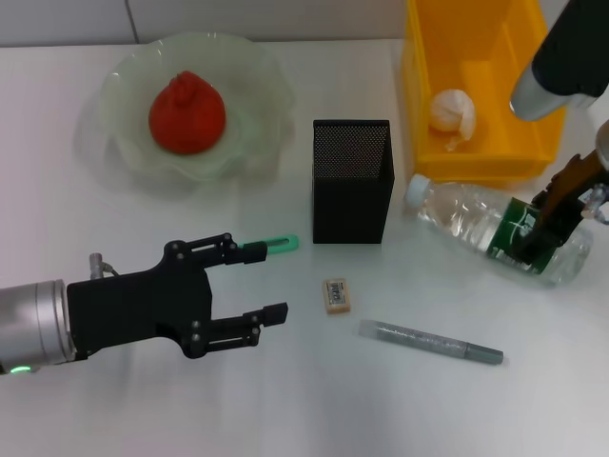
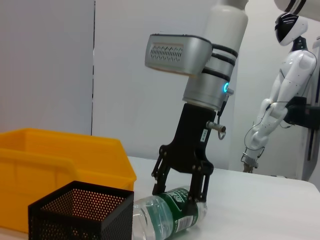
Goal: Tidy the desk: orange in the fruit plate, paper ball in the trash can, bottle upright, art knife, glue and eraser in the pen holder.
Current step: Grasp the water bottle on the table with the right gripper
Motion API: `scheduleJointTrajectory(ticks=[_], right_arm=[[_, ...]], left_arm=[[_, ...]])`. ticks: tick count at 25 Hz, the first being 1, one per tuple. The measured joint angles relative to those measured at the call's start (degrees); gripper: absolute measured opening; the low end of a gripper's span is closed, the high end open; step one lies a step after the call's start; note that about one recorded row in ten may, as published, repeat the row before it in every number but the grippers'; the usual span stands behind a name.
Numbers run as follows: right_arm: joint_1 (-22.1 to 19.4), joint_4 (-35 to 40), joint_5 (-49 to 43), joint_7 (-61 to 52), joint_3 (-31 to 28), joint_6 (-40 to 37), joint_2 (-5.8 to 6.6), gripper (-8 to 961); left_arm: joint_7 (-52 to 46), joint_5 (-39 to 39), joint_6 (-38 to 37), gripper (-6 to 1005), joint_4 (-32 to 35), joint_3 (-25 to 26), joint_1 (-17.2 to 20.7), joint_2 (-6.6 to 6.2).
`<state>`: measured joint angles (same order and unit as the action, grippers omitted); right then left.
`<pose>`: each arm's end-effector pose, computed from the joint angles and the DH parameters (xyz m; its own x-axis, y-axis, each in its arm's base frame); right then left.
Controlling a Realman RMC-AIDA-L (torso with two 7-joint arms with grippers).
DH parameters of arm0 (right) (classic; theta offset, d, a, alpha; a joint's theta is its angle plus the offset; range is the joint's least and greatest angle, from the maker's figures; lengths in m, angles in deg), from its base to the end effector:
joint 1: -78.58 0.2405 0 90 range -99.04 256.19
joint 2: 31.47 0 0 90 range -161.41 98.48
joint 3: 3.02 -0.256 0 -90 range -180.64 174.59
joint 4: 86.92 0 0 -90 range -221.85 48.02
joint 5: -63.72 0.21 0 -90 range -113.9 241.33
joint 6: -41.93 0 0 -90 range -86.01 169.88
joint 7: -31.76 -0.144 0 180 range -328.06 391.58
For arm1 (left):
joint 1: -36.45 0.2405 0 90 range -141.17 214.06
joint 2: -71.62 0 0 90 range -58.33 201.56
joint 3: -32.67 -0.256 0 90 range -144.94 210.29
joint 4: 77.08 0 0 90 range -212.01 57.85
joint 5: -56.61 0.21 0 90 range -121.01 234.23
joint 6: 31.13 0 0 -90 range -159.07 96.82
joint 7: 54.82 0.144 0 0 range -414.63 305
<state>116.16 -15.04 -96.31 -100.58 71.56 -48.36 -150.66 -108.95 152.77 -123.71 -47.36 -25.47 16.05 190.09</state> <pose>0.2088 0.3679 0.0162 0.7392 -0.5375 0.4057 -0.3449 -0.8196 -0.4575 -0.2770 0.2628 -0.0356 0.8081 0.1070 0.5792 0.2326 -0.9614 -0.1470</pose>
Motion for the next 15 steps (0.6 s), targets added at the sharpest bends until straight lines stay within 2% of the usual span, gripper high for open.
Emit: scheduleJointTrajectory(ticks=[5, 15], right_arm=[[0.8, -4.1, 0.1, 0.1, 1.7, 3.0, -0.16, 801], [1.6, -7.3, 0.7, 0.1, 2.1, 4.8, -0.23, 799]], left_arm=[[0.0, 0.0, 0.3, 721, 0.0, 0.0, -0.2, 0.00], [0.0, 0.0, 0.4, 722, 0.0, 0.0, -0.3, 0.09]])
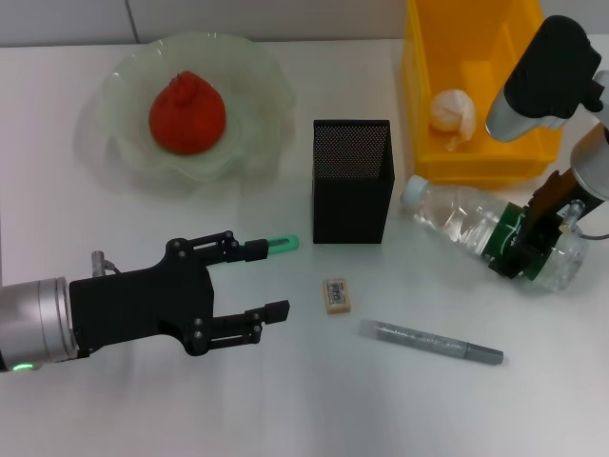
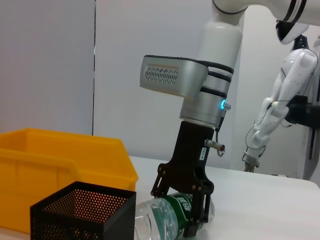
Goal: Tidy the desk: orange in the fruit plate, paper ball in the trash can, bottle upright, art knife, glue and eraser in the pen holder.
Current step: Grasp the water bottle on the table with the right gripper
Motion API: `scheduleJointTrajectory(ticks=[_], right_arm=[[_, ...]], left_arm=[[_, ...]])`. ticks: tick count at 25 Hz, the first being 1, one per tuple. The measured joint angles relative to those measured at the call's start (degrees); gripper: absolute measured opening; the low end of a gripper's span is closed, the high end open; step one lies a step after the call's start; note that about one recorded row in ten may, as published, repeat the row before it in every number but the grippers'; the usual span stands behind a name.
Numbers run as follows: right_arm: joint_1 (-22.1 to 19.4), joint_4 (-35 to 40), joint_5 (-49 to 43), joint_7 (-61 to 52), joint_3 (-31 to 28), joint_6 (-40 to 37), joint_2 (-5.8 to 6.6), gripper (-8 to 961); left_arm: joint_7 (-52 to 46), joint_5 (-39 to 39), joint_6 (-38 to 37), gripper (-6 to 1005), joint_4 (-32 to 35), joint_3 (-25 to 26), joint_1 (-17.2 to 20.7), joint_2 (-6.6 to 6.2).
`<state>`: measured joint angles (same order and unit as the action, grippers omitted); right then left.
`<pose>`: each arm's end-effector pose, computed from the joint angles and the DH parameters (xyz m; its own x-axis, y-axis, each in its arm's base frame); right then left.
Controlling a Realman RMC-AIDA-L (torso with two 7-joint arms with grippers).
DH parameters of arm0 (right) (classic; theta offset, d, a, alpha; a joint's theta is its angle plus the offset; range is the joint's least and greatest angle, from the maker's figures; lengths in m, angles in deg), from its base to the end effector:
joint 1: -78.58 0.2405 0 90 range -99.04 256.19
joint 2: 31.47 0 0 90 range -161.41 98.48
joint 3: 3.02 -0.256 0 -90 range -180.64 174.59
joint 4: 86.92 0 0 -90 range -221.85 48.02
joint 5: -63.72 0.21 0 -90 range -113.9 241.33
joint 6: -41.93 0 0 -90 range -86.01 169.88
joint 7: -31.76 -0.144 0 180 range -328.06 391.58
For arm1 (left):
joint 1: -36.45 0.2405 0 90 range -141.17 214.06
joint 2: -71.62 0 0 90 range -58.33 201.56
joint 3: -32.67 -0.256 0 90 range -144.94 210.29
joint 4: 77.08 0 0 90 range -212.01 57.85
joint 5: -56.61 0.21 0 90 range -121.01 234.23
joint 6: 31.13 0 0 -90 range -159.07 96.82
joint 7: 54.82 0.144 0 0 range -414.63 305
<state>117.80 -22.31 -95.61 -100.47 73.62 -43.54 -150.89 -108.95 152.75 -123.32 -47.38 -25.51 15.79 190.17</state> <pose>0.2174 0.3714 -0.0058 0.7333 -0.5302 0.4257 -0.3499 -0.8310 -0.4324 -0.2761 0.2646 -0.0364 0.8099 0.1049 0.5771 0.2314 -0.9612 -0.1501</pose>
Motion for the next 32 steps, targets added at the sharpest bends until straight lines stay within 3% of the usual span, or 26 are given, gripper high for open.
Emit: scheduleJointTrajectory(ticks=[21, 32], right_arm=[[-1.1, 1.1, 0.1, -1.0, 0.7, -0.3, -0.17, 770], [-7.6, 7.4, 6.7, -0.2, 0.1, -0.8, 0.03, 765]], left_arm=[[0.0, 0.0, 0.0, 722, 0.0, 0.0, 0.6, 0.00], [0.0, 0.0, -0.1, 721, 0.0, 0.0, 0.7, 0.00]])
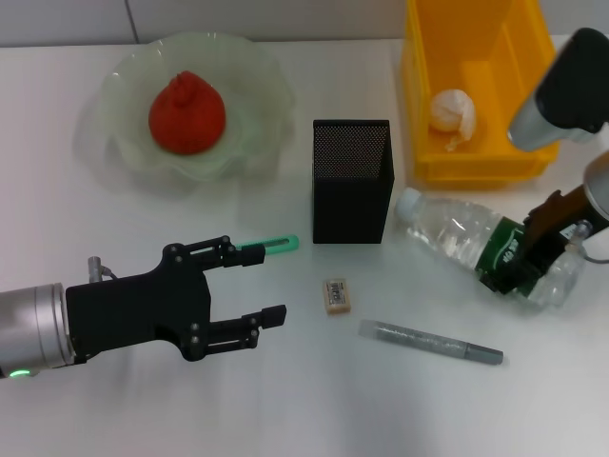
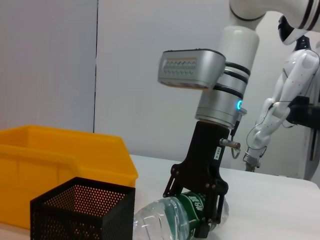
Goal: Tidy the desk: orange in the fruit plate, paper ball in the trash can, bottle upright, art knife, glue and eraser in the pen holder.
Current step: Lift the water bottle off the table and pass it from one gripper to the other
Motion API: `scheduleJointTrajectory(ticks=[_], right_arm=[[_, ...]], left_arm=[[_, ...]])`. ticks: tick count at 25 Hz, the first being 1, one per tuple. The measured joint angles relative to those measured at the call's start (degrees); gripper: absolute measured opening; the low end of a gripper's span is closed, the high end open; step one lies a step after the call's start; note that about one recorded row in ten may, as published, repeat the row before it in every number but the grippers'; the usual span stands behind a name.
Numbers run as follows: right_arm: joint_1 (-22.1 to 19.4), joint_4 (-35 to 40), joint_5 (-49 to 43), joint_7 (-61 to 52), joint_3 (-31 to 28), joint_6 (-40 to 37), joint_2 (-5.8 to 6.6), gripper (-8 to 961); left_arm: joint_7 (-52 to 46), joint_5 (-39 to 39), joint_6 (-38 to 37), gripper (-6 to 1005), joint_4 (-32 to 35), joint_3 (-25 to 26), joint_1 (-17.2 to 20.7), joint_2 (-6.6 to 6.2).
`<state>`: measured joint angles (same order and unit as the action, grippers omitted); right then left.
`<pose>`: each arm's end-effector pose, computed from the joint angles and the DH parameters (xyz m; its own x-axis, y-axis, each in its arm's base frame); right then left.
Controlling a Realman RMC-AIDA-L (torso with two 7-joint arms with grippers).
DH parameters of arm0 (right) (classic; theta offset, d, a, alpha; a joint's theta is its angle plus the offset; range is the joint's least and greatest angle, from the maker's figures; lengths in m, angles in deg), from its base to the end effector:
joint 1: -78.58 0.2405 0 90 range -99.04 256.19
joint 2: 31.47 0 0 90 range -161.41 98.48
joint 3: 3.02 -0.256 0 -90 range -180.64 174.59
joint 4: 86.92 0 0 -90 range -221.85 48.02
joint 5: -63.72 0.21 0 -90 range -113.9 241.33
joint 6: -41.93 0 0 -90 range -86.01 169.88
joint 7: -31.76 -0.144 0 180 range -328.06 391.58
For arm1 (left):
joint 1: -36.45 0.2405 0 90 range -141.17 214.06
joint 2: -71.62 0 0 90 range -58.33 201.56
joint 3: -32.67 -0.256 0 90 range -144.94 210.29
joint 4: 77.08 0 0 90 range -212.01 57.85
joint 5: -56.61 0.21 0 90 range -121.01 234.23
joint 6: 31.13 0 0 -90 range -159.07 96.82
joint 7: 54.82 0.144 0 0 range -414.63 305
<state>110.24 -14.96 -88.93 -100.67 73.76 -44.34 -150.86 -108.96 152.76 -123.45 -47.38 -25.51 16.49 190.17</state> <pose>0.2252 0.3500 -0.0003 0.7613 -0.5674 0.3140 -0.4284 -0.8035 -0.4134 -0.2791 0.2609 -0.0364 0.8079 0.1146 0.5781 0.2423 -0.9588 -0.1484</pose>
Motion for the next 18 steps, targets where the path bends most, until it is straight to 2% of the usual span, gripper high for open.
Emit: scheduleJointTrajectory(ticks=[2, 3, 4, 11, 13, 16, 18], right_arm=[[-2.4, 2.4, 1.2, 0.2, 0.2, 0.1, -0.05, 765], [-4.9, 4.9, 3.3, 0.6, 0.4, 0.3, -0.05, 765], [-4.9, 4.9, 3.3, 0.6, 0.4, 0.3, -0.05, 765], [-12.0, 11.9, 8.5, 2.2, -0.1, 0.8, -0.04, 765], [-15.4, 14.9, 12.6, 3.9, -0.5, 1.3, -0.06, 766], [-17.9, 17.1, 16.0, 5.5, -1.4, 1.5, -0.08, 766], [-21.8, 20.0, 21.8, 8.9, -2.7, 1.9, -0.24, 766]], left_arm=[[0.0, 0.0, -0.1, 721, 0.0, 0.0, 0.0, 0.00], [0.0, 0.0, -0.1, 721, 0.0, 0.0, 0.0, 0.00], [0.0, 0.0, -0.1, 721, 0.0, 0.0, 0.0, 0.00], [0.0, 0.0, -0.1, 722, 0.0, 0.0, -0.1, 0.08], [0.0, 0.0, -0.1, 722, 0.0, 0.0, -0.1, 0.09], [0.0, 0.0, -0.2, 722, 0.0, 0.0, 0.0, 0.09], [0.0, -0.4, -0.5, 722, 0.0, 0.0, 0.0, 0.10]])
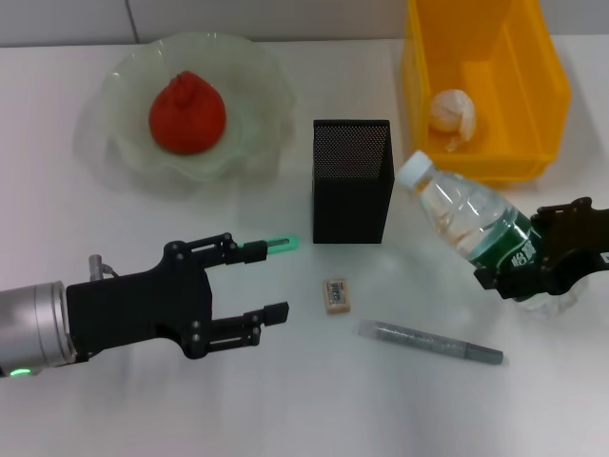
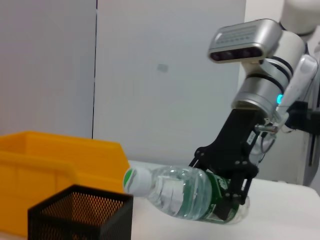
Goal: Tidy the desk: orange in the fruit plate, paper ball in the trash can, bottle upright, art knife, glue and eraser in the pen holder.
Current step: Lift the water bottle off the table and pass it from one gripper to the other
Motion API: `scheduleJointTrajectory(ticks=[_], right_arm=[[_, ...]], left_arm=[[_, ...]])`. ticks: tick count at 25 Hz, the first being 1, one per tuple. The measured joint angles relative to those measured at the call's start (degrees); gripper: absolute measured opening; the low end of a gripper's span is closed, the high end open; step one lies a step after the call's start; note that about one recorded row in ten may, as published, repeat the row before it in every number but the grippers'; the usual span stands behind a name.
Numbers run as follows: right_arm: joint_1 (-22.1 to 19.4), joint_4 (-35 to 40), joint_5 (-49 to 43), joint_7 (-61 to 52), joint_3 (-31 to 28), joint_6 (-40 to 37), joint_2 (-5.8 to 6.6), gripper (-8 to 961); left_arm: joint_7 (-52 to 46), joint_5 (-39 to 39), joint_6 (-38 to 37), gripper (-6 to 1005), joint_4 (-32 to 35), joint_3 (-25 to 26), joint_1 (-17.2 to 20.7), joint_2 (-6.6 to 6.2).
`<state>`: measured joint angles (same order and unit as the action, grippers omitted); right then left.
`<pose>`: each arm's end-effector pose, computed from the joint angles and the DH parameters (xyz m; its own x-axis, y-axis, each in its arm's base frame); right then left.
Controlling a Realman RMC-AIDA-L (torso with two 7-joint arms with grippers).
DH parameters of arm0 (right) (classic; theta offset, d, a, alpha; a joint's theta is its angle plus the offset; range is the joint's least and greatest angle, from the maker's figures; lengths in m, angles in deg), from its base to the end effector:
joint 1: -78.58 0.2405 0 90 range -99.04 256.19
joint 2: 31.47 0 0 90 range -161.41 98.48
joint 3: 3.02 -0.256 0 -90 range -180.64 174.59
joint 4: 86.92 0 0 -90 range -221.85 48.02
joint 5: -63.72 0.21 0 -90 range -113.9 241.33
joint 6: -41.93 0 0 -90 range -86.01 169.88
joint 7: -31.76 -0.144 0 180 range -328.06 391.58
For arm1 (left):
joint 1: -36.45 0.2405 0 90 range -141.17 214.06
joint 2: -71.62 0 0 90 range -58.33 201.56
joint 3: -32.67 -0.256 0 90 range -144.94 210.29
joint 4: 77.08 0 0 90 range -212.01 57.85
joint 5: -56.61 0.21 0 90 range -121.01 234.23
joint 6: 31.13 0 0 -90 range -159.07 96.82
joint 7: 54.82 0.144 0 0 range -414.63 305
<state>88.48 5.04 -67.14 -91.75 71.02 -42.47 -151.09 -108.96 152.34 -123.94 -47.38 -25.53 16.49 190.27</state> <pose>0.2299 0.2921 0.0351 0.8627 -0.5040 -0.0421 -0.4789 -0.7872 -0.3886 -0.2772 0.2606 -0.0362 0.8012 0.1119 0.5879 0.2406 -0.9597 -0.1453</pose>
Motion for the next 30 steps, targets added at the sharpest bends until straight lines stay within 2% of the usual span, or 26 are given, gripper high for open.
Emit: scheduleJointTrajectory(ticks=[7, 9, 10, 11, 12, 14, 15, 16, 19, 20, 23, 24, 27, 28, 29, 30], right_arm=[[-5.8, 2.2, 12.3, 7.5, -3.2, -0.2, -0.03, 766], [-7.3, 2.0, 15.7, 10.8, -3.7, 0.0, -0.04, 766], [-8.6, 0.9, 20.1, 15.6, -4.2, 0.3, -0.09, 766], [-8.6, 0.9, 20.1, 15.6, -4.2, 0.3, -0.09, 766], [-9.5, -1.3, 25.7, 21.0, -4.8, 0.4, -0.09, 766], [-9.9, -3.1, 29.1, 24.6, -5.1, 0.4, -0.09, 765], [-10.3, -7.8, 35.7, 32.4, -5.5, 0.2, -0.05, 765], [-10.3, -7.8, 35.7, 32.4, -5.5, 0.2, -0.05, 765], [-9.7, -15.1, 41.9, 41.6, -5.4, -0.1, 0.03, 765], [-8.6, -20.2, 44.7, 45.7, -5.1, -0.2, 0.08, 765], [-6.2, -29.3, 49.6, 52.9, -4.9, -1.1, 0.10, 766], [-4.0, -36.2, 53.2, 59.0, -4.9, -2.6, 0.10, 766], [-2.9, -39.4, 54.5, 61.6, -4.9, -3.3, 0.10, 763], [0.0, -46.4, 56.8, 66.3, -5.0, -5.1, 0.10, 763], [0.0, -46.4, 56.8, 66.3, -5.0, -5.1, 0.10, 763], [2.5, -52.2, 57.9, 70.0, -5.2, -6.3, 0.10, 764]], left_arm=[[0.0, -2.4, -1.0, 721, 0.0, -0.2, 0.1, -0.01], [-1.4, -5.4, -2.7, 721, -0.1, -0.6, -0.6, 0.03], [-1.4, -5.5, -3.0, 721, -0.3, -0.6, -0.9, 0.07], [-1.4, -5.6, -3.3, 721, -0.6, -0.6, -1.3, 0.12], [-1.4, -5.6, -3.3, 721, -0.6, -0.6, -1.3, 0.12], [-1.4, -6.7, -3.8, 721, -1.8, -0.6, -2.2, 0.22], [-1.5, -7.9, -4.1, 721, -2.9, -0.6, -2.9, 0.24], [-1.5, -8.6, -4.3, 721, -3.4, -0.6, -3.2, 0.24], [-2.7, -10.4, -5.4, 722, -4.3, -0.6, -4.4, 0.24], [-3.4, -10.9, -5.8, 722, -4.5, -0.6, -5.0, 0.26], [-5.4, -12.8, -6.4, 722, -5.3, -0.6, -6.2, 0.42], [-6.5, -14.3, -6.8, 722, -6.2, -0.6, -7.1, 0.45], [-6.8, -15.0, -7.5, 722, -7.1, -0.6, -7.7, 0.45], [-6.9, -15.2, -8.0, 722, -7.7, -0.6, -8.3, 0.45], [-6.9, -15.2, -8.2, 722, -7.8, -0.6, -8.5, 0.45], [-6.9, -15.3, -8.5, 722, -8.0, -0.6, -8.8, 0.47]])
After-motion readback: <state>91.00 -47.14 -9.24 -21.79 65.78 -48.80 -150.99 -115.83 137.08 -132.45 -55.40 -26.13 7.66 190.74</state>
